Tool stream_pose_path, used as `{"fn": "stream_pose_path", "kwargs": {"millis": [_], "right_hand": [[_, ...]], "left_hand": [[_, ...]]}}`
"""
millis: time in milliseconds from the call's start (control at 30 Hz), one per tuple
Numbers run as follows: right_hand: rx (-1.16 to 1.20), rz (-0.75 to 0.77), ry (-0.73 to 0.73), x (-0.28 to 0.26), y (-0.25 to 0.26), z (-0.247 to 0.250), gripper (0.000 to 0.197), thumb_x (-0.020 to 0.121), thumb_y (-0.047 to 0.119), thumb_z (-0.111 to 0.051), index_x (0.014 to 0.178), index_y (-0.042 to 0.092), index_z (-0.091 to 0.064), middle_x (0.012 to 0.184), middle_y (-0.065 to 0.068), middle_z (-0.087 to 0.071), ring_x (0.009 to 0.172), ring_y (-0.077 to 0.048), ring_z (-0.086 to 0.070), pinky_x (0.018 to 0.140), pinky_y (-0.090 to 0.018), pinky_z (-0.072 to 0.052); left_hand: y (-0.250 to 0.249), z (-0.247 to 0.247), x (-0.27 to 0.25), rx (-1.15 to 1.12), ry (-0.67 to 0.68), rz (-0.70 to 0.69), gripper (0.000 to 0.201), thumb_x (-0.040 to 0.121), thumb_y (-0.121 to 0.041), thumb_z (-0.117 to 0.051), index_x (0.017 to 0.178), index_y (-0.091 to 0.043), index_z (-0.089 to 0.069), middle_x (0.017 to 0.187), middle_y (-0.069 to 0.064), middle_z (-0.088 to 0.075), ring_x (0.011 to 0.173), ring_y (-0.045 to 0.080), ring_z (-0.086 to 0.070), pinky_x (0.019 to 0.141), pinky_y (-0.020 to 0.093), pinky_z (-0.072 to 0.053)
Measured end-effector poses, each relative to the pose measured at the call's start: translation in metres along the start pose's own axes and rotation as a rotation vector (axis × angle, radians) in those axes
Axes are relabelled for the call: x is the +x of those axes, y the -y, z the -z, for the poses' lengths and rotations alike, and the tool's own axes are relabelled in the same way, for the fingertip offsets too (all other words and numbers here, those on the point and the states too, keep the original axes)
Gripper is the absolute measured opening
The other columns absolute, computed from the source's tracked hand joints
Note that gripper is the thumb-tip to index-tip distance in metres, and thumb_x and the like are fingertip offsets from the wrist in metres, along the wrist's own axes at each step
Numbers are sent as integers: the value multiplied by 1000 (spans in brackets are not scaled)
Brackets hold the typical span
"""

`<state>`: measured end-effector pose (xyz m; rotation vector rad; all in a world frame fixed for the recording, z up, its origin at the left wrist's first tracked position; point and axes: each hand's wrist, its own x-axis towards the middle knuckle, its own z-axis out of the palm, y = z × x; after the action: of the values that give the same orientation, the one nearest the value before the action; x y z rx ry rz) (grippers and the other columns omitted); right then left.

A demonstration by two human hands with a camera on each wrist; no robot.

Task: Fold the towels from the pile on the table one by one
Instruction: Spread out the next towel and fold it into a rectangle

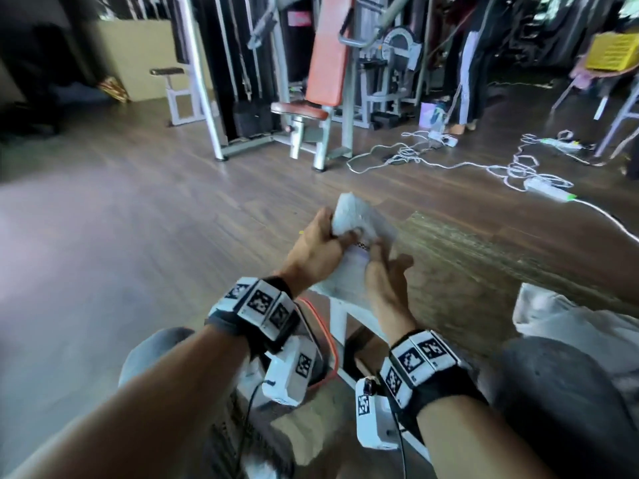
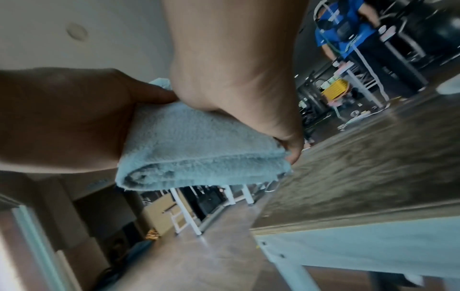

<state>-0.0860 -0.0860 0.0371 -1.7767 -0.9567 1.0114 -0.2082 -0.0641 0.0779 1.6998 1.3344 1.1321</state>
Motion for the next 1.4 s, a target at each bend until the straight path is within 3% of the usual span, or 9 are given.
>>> {"fn": "stream_pose_path", "kwargs": {"millis": [67,200,333,533,700,833,967,1133,1400], "right_hand": [[84,42,89,-10,19,-14,75,96,65,-34,144,9,-20,139,-25,-51,120,-38,-55,97,-40,-42],[91,112,225,-29,45,-39,59,98,60,-37,125,8,-30,121,-18,-53,106,-32,-53,84,-34,-35],[41,175,329,-44,54,-60,30,104,35,-30,118,9,-29,126,-21,-52,98,-30,-51,88,-40,-40],[-66,211,449,-63,64,-91,6,103,18,-30,102,13,-33,122,-20,-47,104,-34,-53,86,-36,-35],[-85,197,541,-75,60,-112,29,103,24,-31,126,8,-27,123,-18,-48,96,-27,-45,84,-34,-31],[-108,191,570,-79,51,-126,30,103,18,-32,129,3,-29,124,-17,-49,100,-31,-48,84,-34,-34],[-161,157,594,-81,46,-133,31,100,14,-33,129,6,-25,131,-20,-49,101,-31,-48,86,-34,-33],[-301,124,648,-85,37,-139,65,101,13,-33,155,1,2,162,-18,-20,146,-34,-26,115,-36,-22],[-428,124,613,-54,7,-165,73,97,9,-37,155,4,6,160,-19,-25,143,-37,-32,114,-36,-26]], "left_hand": [[-10,35,-7,22,-44,17,31,86,-36,-69,104,-14,-57,88,-4,-68,76,7,-64,69,31,-51],[-18,85,-28,16,-96,47,18,95,-18,-62,107,-7,-56,83,-3,-64,61,-10,-57,58,9,-45],[-14,116,-48,-21,-163,77,27,94,-22,-65,107,0,-57,96,20,-69,83,16,-62,74,33,-51],[0,146,-75,-84,-274,154,44,86,-32,-70,115,-2,-55,106,19,-69,86,17,-63,80,35,-54],[18,160,-87,-109,-358,213,28,94,-12,-63,115,4,-52,95,10,-65,75,9,-62,66,20,-53],[36,163,-96,-94,-425,250,36,90,-20,-67,114,2,-51,102,21,-65,86,19,-59,85,49,-53],[51,161,-105,-82,-468,307,55,76,-40,-68,110,0,-50,103,23,-64,86,21,-58,87,56,-51],[71,160,-116,-30,-499,393,41,89,-28,-69,106,3,-47,87,9,-53,79,19,-50,68,38,-45],[140,152,-111,114,-455,630,26,91,-24,-64,102,-8,-48,83,2,-55,66,12,-50,49,18,-42]]}}
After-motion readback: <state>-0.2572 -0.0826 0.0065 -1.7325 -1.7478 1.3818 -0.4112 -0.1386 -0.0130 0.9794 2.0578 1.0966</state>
